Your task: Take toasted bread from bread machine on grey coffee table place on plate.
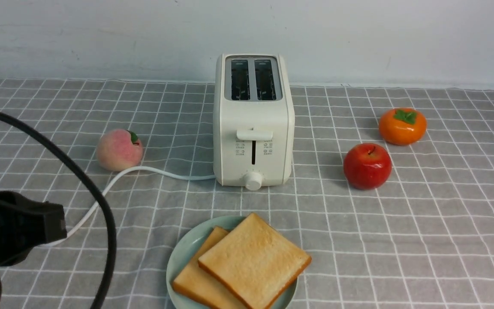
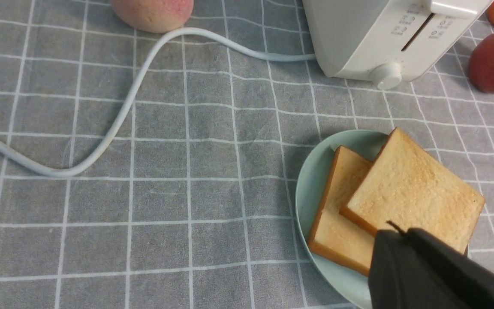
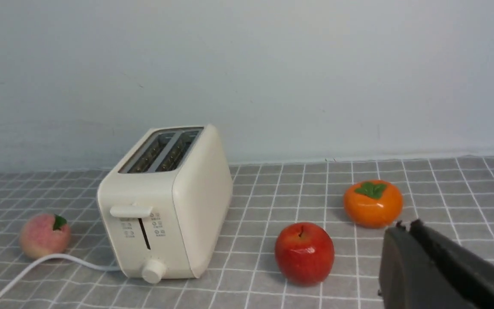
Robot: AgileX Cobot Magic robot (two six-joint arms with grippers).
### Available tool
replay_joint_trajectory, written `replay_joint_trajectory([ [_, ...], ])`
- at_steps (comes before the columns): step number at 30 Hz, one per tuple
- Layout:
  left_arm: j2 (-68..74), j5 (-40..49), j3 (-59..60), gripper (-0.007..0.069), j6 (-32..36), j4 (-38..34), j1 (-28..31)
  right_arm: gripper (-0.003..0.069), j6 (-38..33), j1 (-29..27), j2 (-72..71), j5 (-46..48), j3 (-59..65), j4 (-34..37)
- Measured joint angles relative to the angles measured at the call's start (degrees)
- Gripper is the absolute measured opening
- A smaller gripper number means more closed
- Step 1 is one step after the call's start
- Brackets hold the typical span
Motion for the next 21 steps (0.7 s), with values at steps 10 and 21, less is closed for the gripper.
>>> replay_joint_trajectory([
  [10, 1.6, -0.1, 0.0, -0.0013, 0.0, 0.0, 0.0, 0.0006, 3.3, 0.0, -5.8, -10.0, 8.7, -1.3],
  [21, 1.6, 0.3, 0.1, -0.0006, 0.0, 0.0, 0.0, 0.0020, 3.3, 0.0, -5.8, -10.4, 8.8, -1.4],
])
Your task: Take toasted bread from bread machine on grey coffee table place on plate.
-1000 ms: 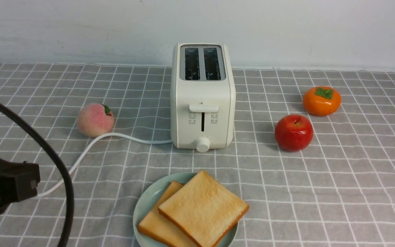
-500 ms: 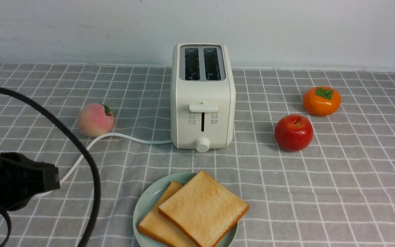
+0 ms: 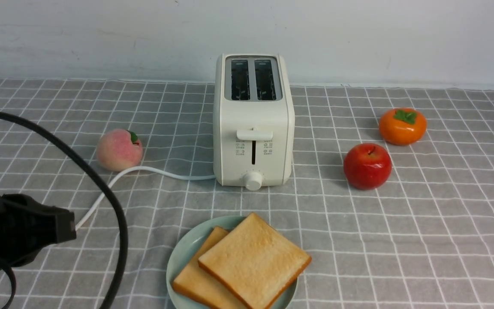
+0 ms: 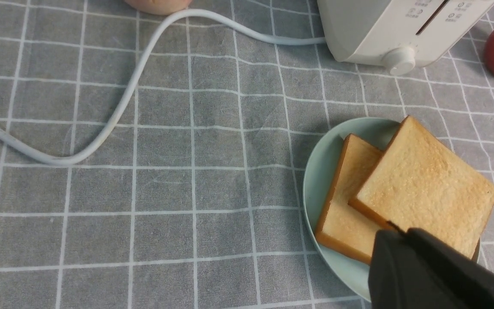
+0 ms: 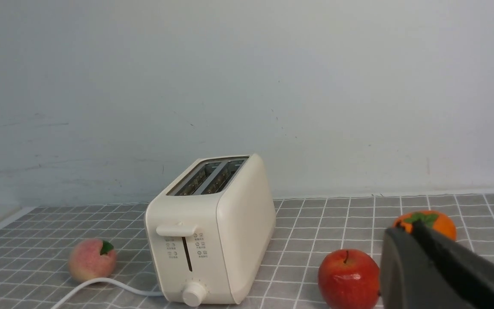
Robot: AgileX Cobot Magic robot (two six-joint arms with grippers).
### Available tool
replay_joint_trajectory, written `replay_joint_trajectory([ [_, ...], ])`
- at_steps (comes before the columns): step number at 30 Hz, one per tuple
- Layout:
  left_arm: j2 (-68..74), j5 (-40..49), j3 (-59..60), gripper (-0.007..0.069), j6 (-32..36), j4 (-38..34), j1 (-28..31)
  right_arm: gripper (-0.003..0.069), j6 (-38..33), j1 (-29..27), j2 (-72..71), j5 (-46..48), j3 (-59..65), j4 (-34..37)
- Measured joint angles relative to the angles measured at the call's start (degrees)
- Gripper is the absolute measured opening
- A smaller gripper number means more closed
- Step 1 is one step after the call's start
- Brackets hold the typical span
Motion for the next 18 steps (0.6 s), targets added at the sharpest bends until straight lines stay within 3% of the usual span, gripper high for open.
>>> replay_joint_trajectory([
  [10, -1.2, 0.1, 0.1, 0.0000, 0.0, 0.0, 0.0, 0.0027, 0.1, 0.0, 0.0, 0.0, 0.0, 0.0],
  [14, -6.4, -1.6, 2.7, 0.0003, 0.8, 0.2, 0.0, 0.0034, 0.2, 0.0, 0.0, -0.1, 0.0, 0.0],
  [18, -18.3, -7.4, 12.5, 0.0006, 4.6, -0.1, 3.5, 0.0042, 0.2, 0.0, 0.0, -0.1, 0.0, 0.0],
])
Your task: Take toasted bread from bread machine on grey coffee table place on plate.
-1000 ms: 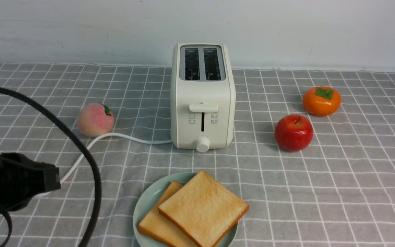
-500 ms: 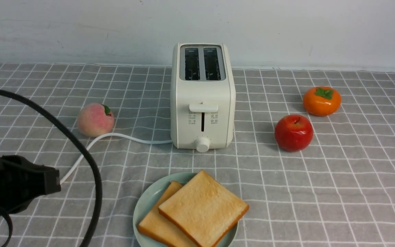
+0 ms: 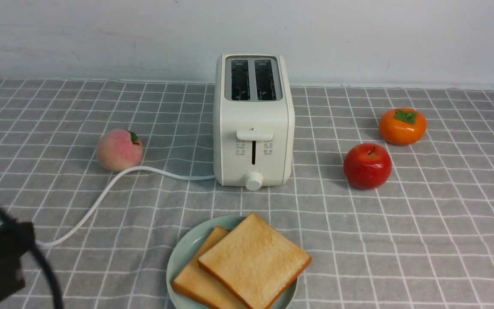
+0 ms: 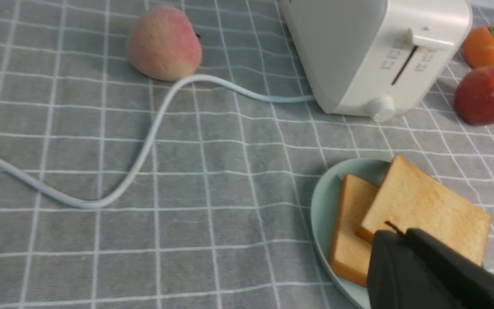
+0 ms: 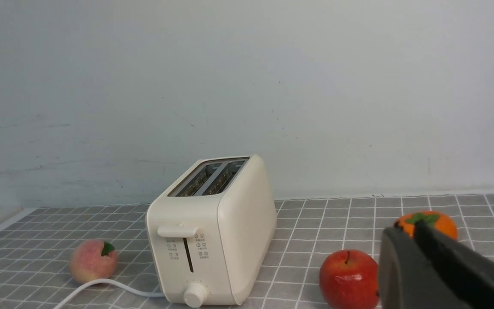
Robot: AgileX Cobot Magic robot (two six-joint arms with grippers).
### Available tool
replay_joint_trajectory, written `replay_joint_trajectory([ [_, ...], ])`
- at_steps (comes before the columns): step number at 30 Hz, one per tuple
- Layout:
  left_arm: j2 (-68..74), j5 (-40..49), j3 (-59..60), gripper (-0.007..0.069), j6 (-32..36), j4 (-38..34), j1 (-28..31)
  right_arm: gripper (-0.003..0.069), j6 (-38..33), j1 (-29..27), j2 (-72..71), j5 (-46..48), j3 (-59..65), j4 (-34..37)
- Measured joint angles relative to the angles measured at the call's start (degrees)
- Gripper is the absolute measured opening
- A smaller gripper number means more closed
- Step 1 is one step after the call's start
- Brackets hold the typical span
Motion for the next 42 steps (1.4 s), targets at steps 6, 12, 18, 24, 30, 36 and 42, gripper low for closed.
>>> replay_joint_trajectory([
  [6, -14.9, -5.9, 16.1, 0.0012, 1.3, -0.7, 8.6, 0.0049, 0.0, 0.0, 0.0, -0.2, 0.0, 0.0],
  [12, -26.8, -6.4, 27.5, 0.0015, 1.4, -0.2, 10.4, 0.0057, 0.0, 0.0, 0.0, -0.2, 0.0, 0.0],
  [18, -28.6, -6.6, 29.5, 0.0017, 1.4, -0.2, 10.4, 0.0064, 0.0, 0.0, 0.0, -0.2, 0.0, 0.0],
  [24, -28.6, -7.8, 29.5, 0.0018, 0.2, -1.4, 10.4, 0.0072, 0.1, 0.0, 0.0, -0.2, 0.0, 0.0],
  [30, -28.6, -8.1, 29.5, 0.0023, -0.2, -1.8, 10.4, 0.0080, 0.1, 0.0, 0.0, -0.2, 0.0, 0.0],
  [36, -28.6, -8.1, 29.5, 0.0032, -0.2, -1.8, 10.4, 0.0087, 0.1, 0.0, 0.0, -0.2, 0.0, 0.0],
  [42, -28.6, -8.1, 29.5, 0.0038, -0.2, -1.9, 10.4, 0.0095, 0.1, 0.0, 0.0, -0.2, 0.0, 0.0],
])
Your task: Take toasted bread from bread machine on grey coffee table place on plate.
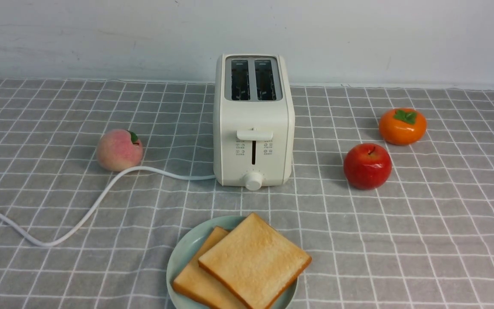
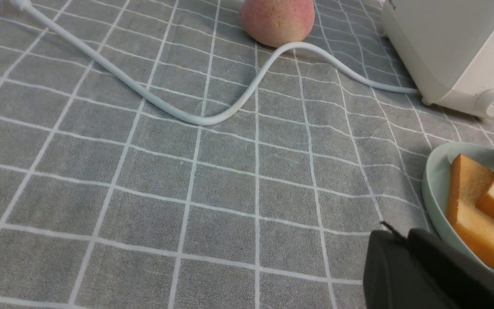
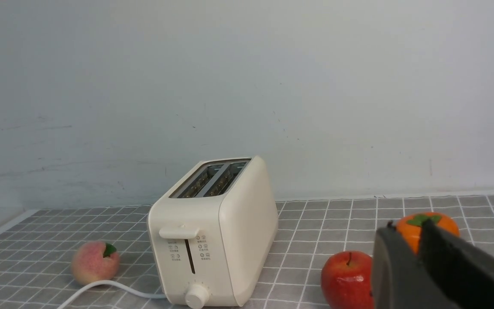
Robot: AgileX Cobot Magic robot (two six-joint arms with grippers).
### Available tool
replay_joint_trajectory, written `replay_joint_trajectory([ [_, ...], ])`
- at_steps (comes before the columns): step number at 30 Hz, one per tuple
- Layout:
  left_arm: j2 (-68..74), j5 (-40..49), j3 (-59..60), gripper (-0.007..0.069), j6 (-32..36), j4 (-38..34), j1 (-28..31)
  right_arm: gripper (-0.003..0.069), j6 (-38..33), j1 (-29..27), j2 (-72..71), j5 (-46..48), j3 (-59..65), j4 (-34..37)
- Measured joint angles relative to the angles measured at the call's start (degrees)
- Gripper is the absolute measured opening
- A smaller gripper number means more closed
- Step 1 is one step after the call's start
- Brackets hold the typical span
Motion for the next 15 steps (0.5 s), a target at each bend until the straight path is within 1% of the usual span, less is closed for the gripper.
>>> replay_joint_trajectory([
  [7, 0.0, 0.0, 0.0, 0.0038, 0.0, 0.0, 0.0, 0.0100, -0.5, 0.0, 0.0, -1.2, 0.0, 0.5],
  [9, 0.0, 0.0, 0.0, 0.0039, 0.0, 0.0, 0.0, 0.0104, -4.2, 0.0, 0.0, -5.4, 0.0, 5.1],
  [12, 0.0, 0.0, 0.0, 0.0042, 0.0, 0.0, 0.0, 0.0107, -13.7, 0.0, 0.0, -9.8, 0.0, 14.8],
  [13, 0.0, 0.0, 0.0, 0.0044, 0.0, 0.0, 0.0, 0.0108, -18.2, 0.0, 0.0, -10.1, 0.0, 18.9],
  [15, 0.0, 0.0, 0.0, 0.0047, 0.0, 0.0, 0.0, 0.0109, -22.2, 0.0, 0.0, -10.0, 0.0, 22.6],
])
